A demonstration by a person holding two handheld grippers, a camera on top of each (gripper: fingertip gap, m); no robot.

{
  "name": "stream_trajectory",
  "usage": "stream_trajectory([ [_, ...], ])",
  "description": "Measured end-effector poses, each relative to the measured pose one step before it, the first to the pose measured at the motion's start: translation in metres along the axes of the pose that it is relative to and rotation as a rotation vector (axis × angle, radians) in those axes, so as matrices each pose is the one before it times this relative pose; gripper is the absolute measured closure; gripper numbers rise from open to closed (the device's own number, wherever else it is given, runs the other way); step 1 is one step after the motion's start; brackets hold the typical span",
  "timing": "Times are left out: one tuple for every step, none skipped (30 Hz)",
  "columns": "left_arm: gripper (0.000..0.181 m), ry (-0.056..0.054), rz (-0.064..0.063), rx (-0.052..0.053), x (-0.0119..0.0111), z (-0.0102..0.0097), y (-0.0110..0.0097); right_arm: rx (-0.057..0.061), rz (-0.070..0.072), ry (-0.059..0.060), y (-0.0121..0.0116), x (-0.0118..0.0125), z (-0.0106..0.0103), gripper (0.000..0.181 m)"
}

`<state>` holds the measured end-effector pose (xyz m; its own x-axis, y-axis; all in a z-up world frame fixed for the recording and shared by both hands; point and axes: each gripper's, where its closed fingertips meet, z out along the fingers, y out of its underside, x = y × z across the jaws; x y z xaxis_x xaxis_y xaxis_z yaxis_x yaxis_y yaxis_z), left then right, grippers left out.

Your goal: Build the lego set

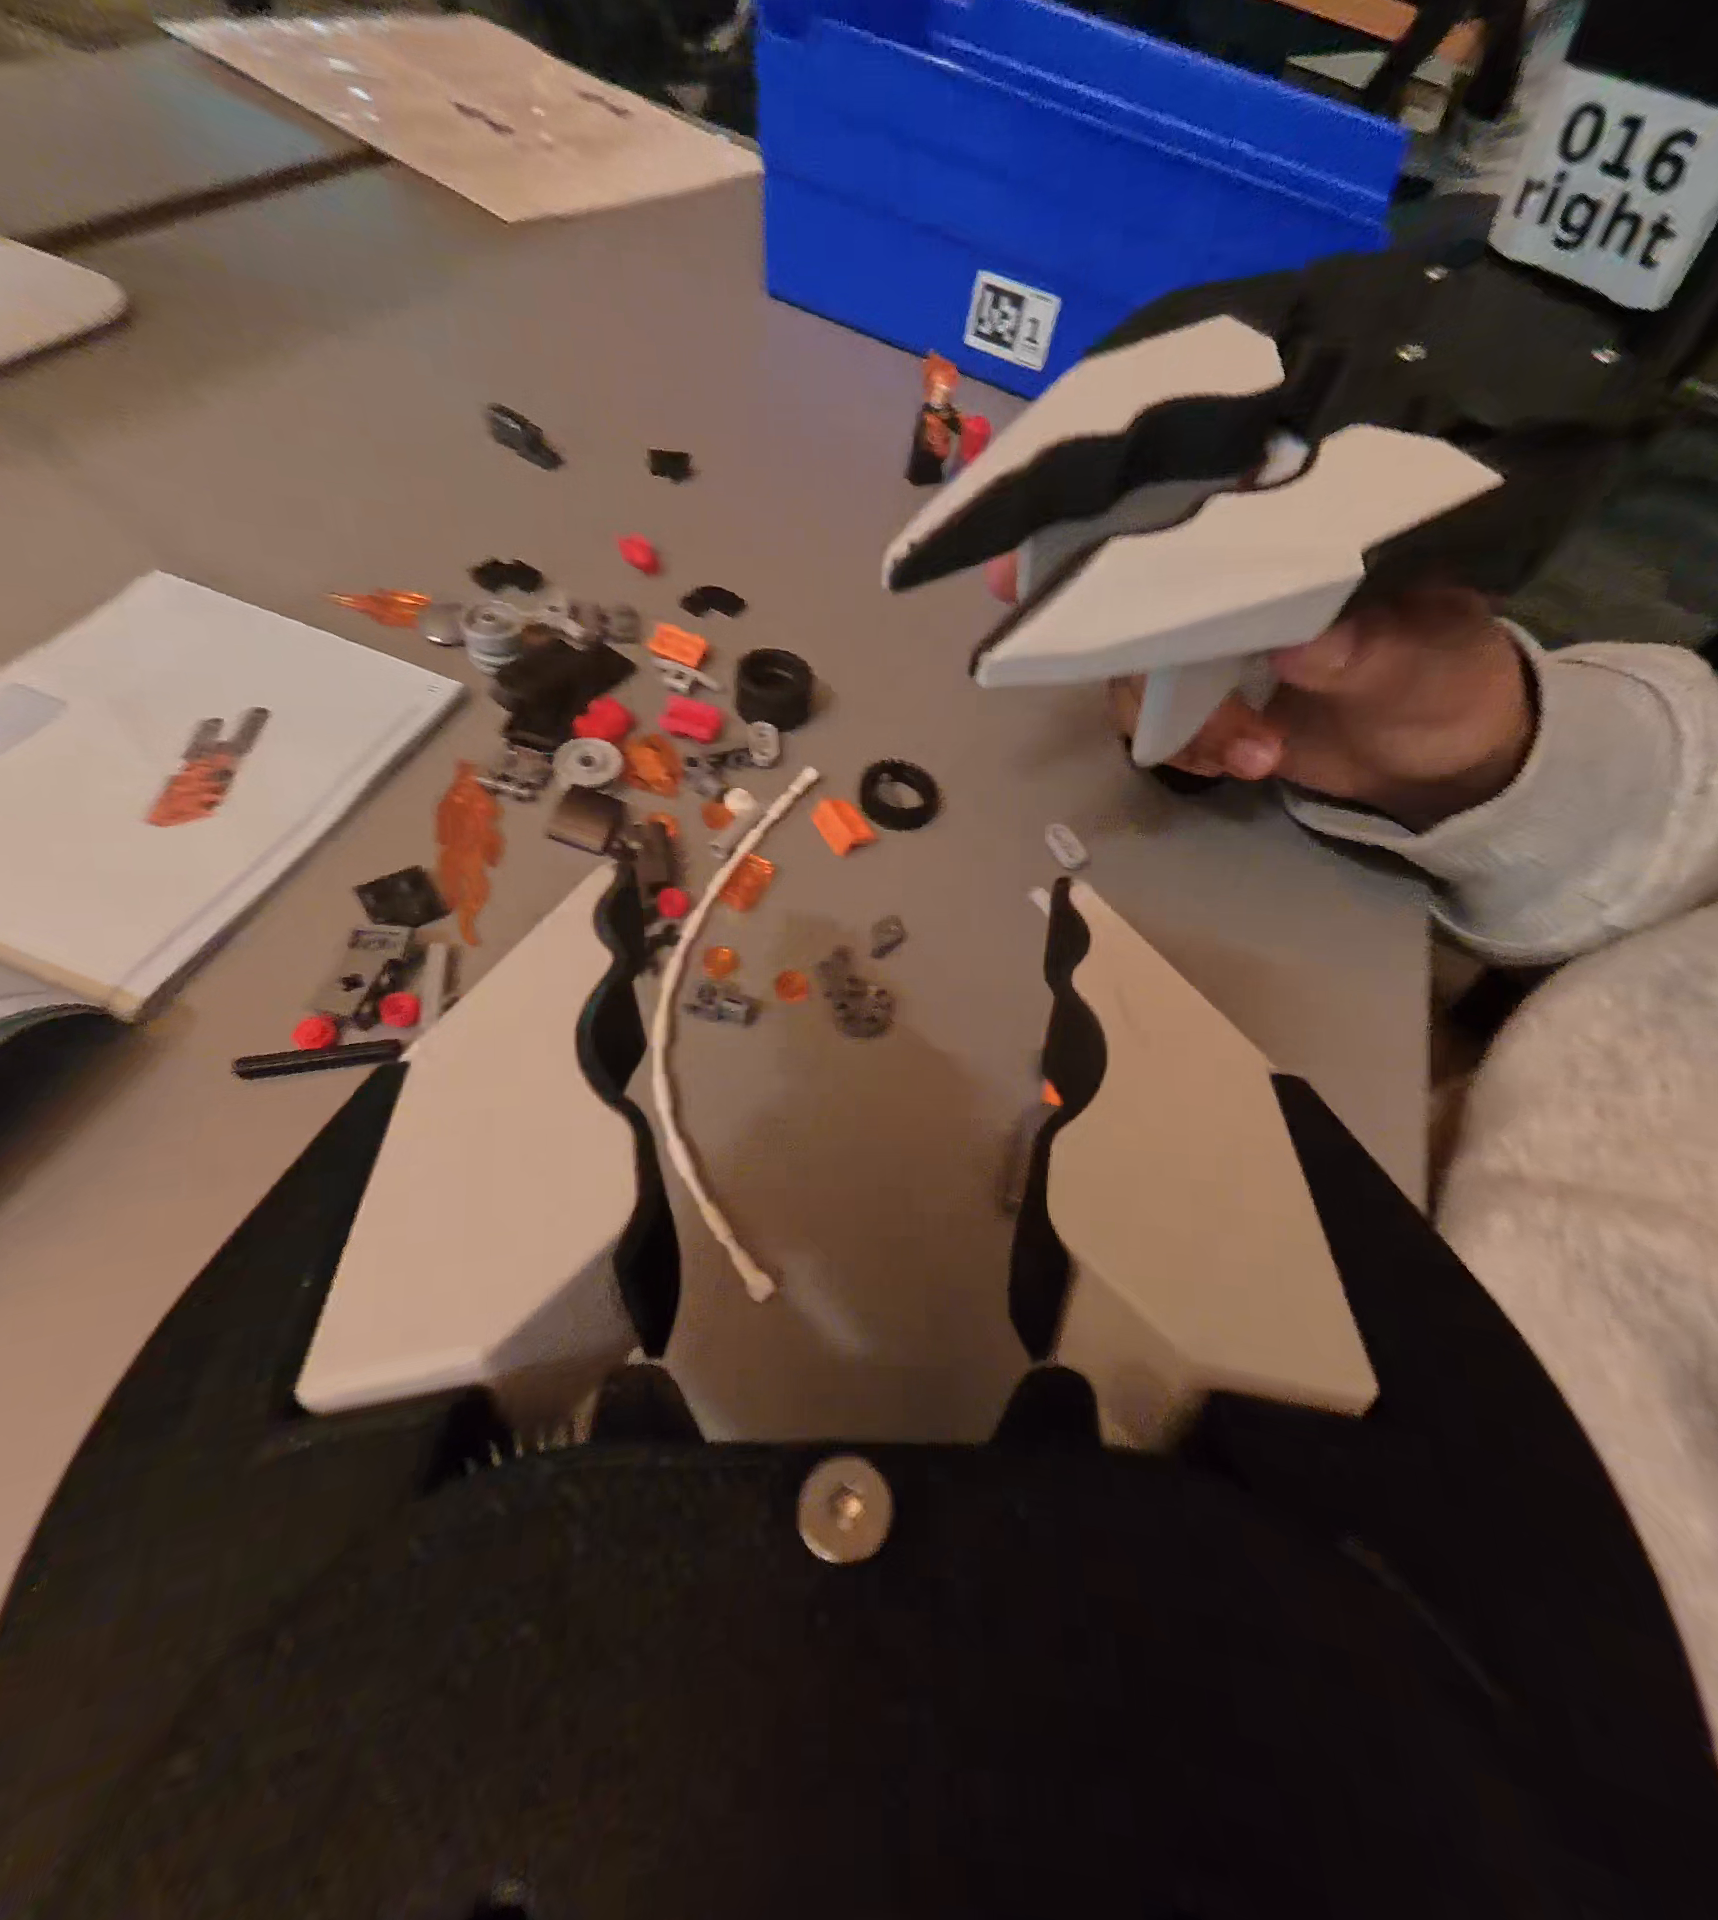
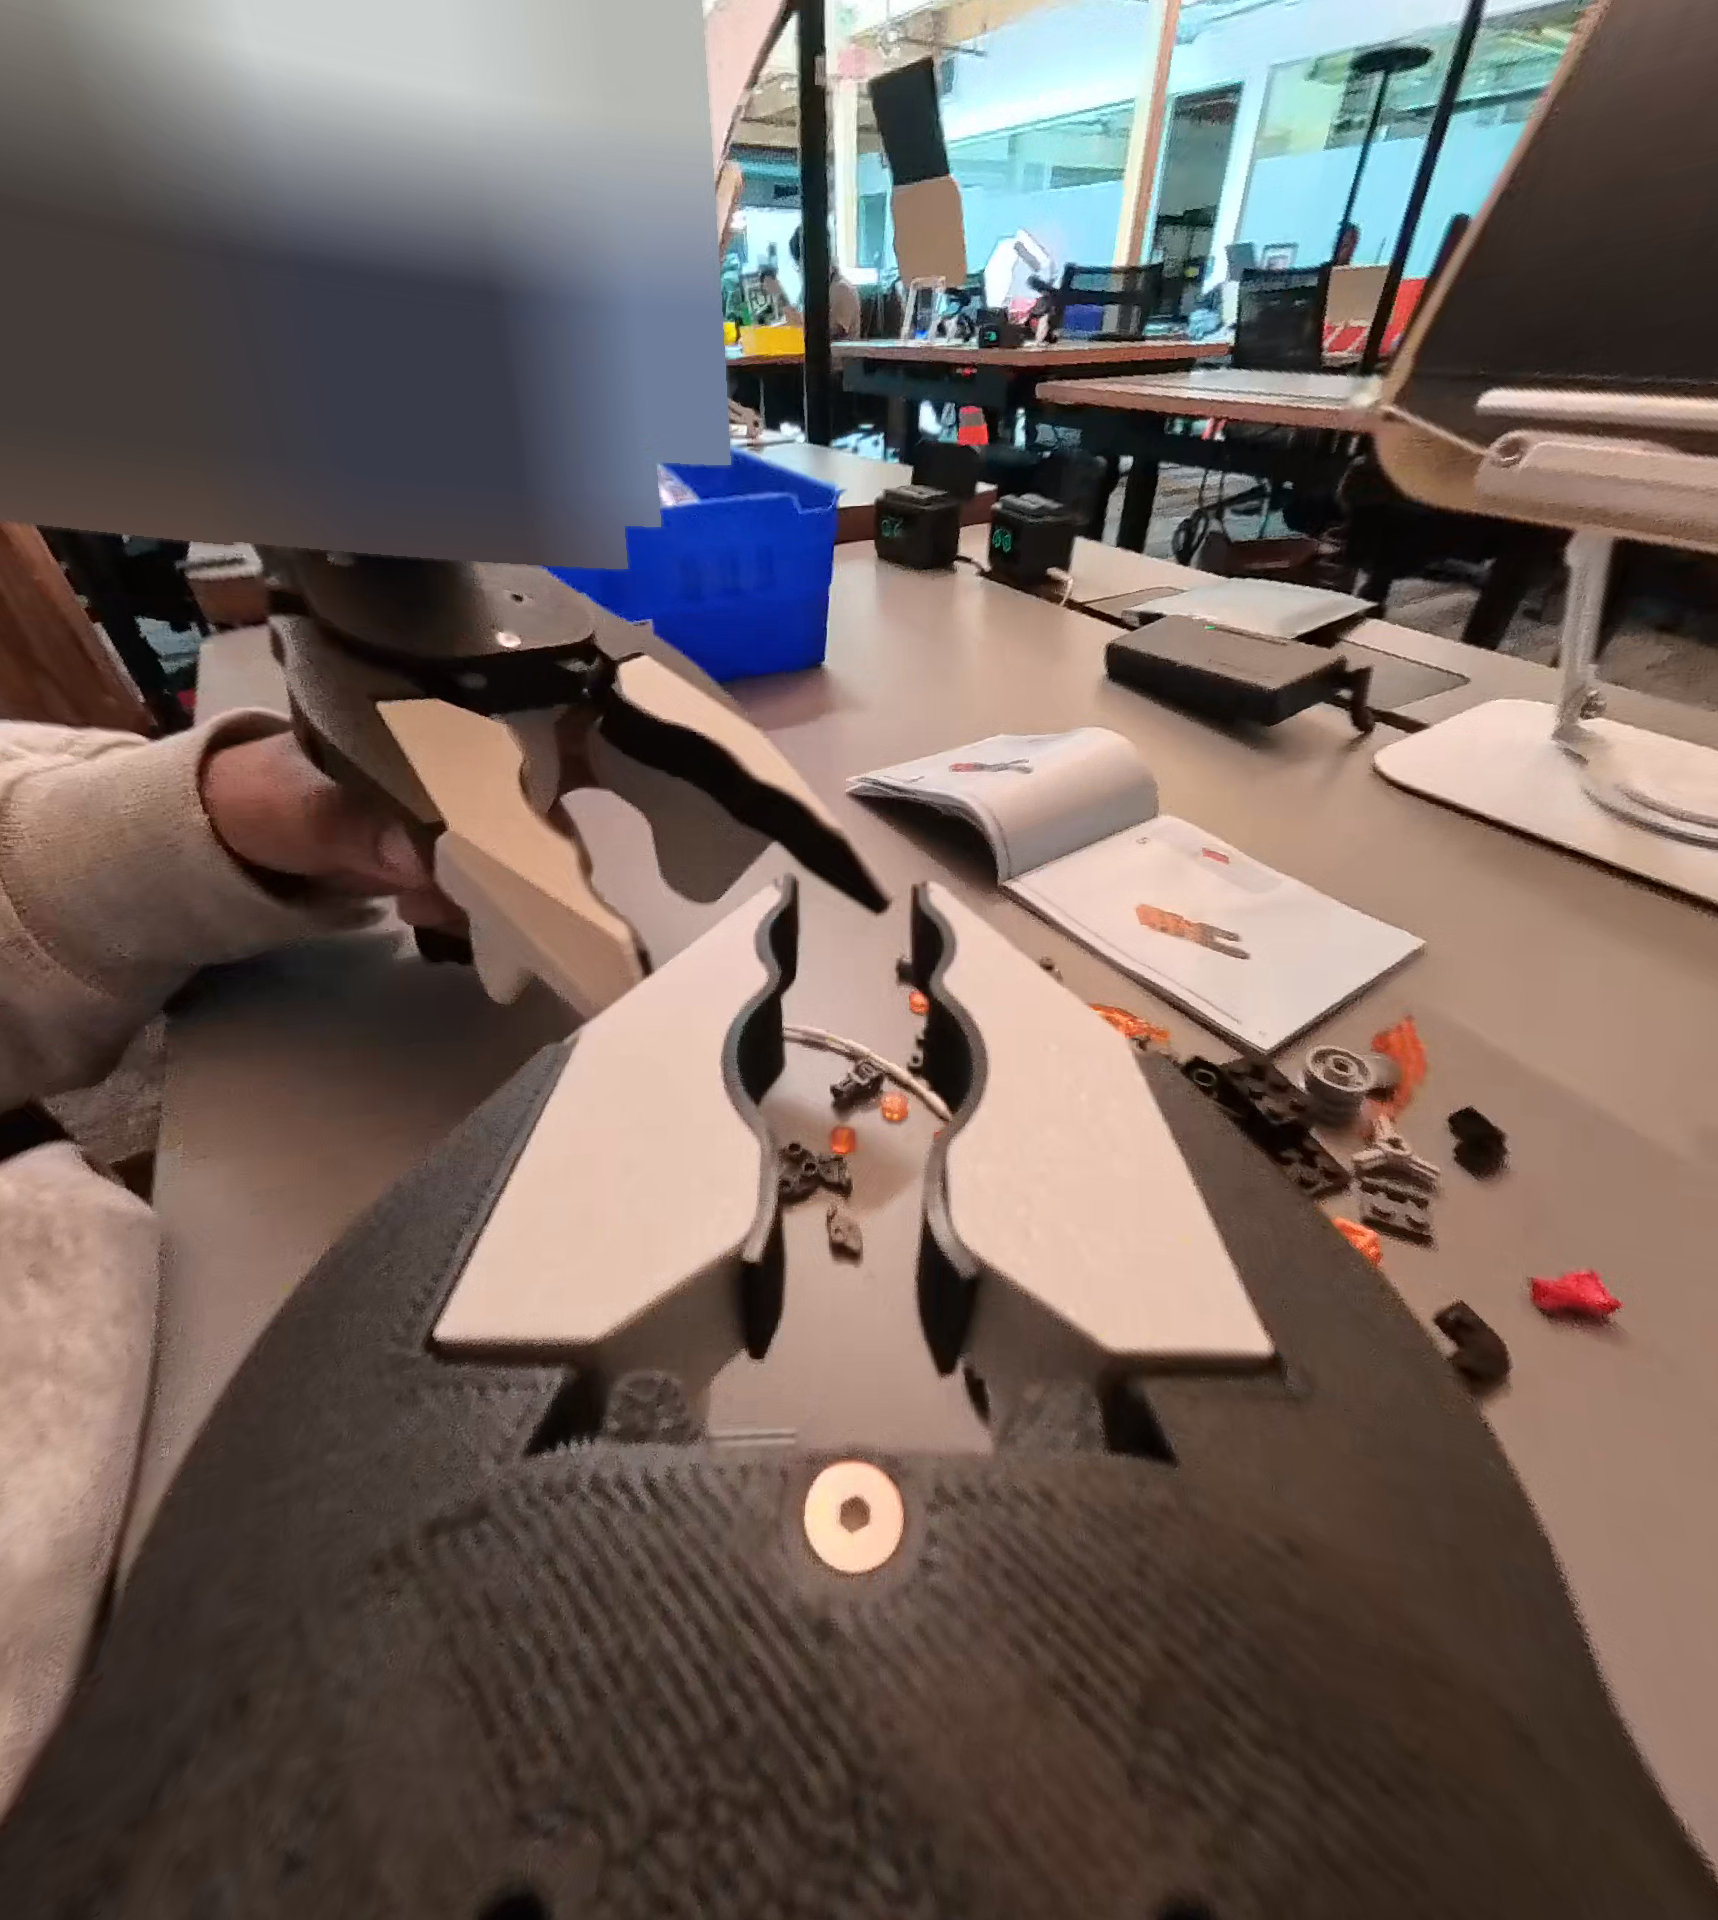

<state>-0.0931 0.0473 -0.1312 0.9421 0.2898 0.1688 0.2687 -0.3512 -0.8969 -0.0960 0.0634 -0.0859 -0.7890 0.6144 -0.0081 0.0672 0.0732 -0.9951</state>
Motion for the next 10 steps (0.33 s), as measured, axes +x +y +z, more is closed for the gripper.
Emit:
stream_trajectory([
  [0.103, -0.0193, 0.0054, 0.0155, -0.00411, 0.00096, -0.00012, -0.0128, -0.0147, -0.0063, 0.00382, -0.00084, 0.00193, 0.161],
  [0.103, -0.0141, 0.0030, 0.0191, -0.00329, 0.00066, -0.00006, -0.0178, -0.0109, 0.0077, 0.00360, 0.00160, 0.00031, 0.161],
  [0.104, -0.0049, -0.0062, 0.0144, -0.00189, -0.00065, -0.00072, -0.0106, -0.0085, 0.0154, 0.00211, 0.00298, -0.00101, 0.161],
  [0.104, 0.0206, -0.0050, 0.0246, 0.00161, -0.00181, -0.00322, 0.0005, -0.0008, 0.0147, 0.00092, 0.00266, -0.00185, 0.161],
  [0.109, 0.0237, -0.0035, 0.0304, 0.00172, -0.00271, -0.00382, 0.0131, 0.0067, 0.0108, -0.00125, 0.00186, -0.00239, 0.158],
  [0.116, 0.0106, -0.0117, 0.0291, -0.00066, -0.00312, -0.00350, 0.0193, 0.0061, 0.0063, -0.00228, 0.00082, -0.00280, 0.160],
  [0.120, 0.0077, -0.0163, 0.0224, -0.00124, -0.00326, -0.00242, 0.0189, 0.0054, 0.0050, -0.00233, 0.00044, -0.00267, 0.162],
  [0.123, 0.0105, -0.0177, 0.0137, -0.00054, -0.00313, -0.00100, 0.0143, 0.0055, 0.0032, -0.00173, 0.00012, -0.00212, 0.163],
  [0.125, 0.0112, -0.0184, 0.0131, -0.00014, -0.00305, -0.00092, 0.0087, 0.0050, -0.0001, -0.00117, -0.00042, -0.00145, 0.164],
  [0.126, 0.0091, -0.0178, 0.0142, 0.00003, -0.00271, -0.00113, 0.0039, 0.0015, -0.0010, -0.00047, -0.00082, -0.00089, 0.165],
])
